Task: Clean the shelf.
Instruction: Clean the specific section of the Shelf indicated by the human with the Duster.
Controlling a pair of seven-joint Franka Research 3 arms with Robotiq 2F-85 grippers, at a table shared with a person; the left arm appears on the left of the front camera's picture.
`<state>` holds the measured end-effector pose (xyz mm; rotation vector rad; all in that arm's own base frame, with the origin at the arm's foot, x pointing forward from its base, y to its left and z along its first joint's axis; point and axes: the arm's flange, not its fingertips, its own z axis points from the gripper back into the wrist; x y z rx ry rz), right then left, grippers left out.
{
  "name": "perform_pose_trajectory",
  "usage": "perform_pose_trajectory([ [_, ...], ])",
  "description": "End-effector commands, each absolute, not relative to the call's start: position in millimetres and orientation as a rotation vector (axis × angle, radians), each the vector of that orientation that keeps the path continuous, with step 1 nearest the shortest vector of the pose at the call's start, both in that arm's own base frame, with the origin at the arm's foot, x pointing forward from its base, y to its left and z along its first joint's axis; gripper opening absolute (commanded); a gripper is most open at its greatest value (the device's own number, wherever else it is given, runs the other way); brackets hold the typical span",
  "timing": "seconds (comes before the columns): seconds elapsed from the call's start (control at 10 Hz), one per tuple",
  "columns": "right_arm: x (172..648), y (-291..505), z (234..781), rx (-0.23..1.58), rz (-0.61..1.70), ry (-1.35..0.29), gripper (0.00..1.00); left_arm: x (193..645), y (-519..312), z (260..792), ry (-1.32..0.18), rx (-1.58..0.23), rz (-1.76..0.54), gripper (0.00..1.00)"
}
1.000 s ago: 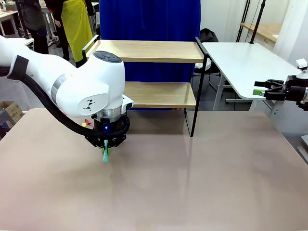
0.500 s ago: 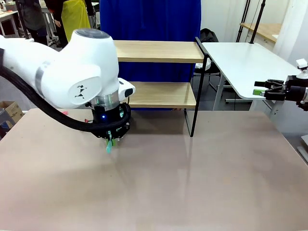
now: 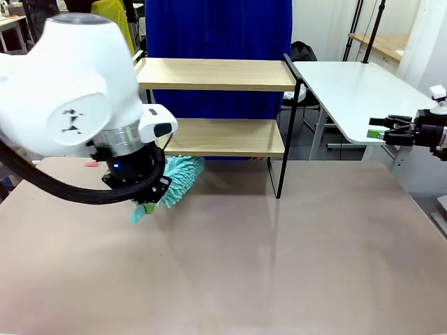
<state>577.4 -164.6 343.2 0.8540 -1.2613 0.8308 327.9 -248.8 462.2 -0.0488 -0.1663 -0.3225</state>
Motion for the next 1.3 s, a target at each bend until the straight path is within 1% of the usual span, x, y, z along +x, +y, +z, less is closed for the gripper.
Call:
perform_pose_trajectory([
  [0.0,576,-162,346,0.848,0.843,-1.27,1.0,311,-216,470,-0.119,-0.119,-0.471,0.13],
  [0.2,576,-162,346,0.848,0.843,-1.27,1.0,292,-180,487,-0.063,-0.189,-0.644,0.13],
  [0.4,576,-162,346,0.848,0.843,-1.27,1.0,270,-146,515,-0.018,-0.206,-0.77,0.13],
  [0.5,576,-162,346,0.848,0.843,-1.27,1.0,257,-135,533,0.027,-0.149,-0.86,0.13],
  [0.8,576,-162,346,0.848,0.843,-1.27,1.0,223,-128,579,0.041,0.055,-1.015,0.13],
  [1.0,576,-162,346,0.848,0.843,-1.27,1.0,207,-118,614,0.095,0.124,-1.04,0.13],
  [1.1,576,-162,346,0.848,0.843,-1.27,1.0,206,-124,625,0.204,0.168,-0.984,0.13],
  [1.2,576,-162,346,0.848,0.843,-1.27,1.0,204,-137,630,0.209,0.171,-1.002,0.13],
])
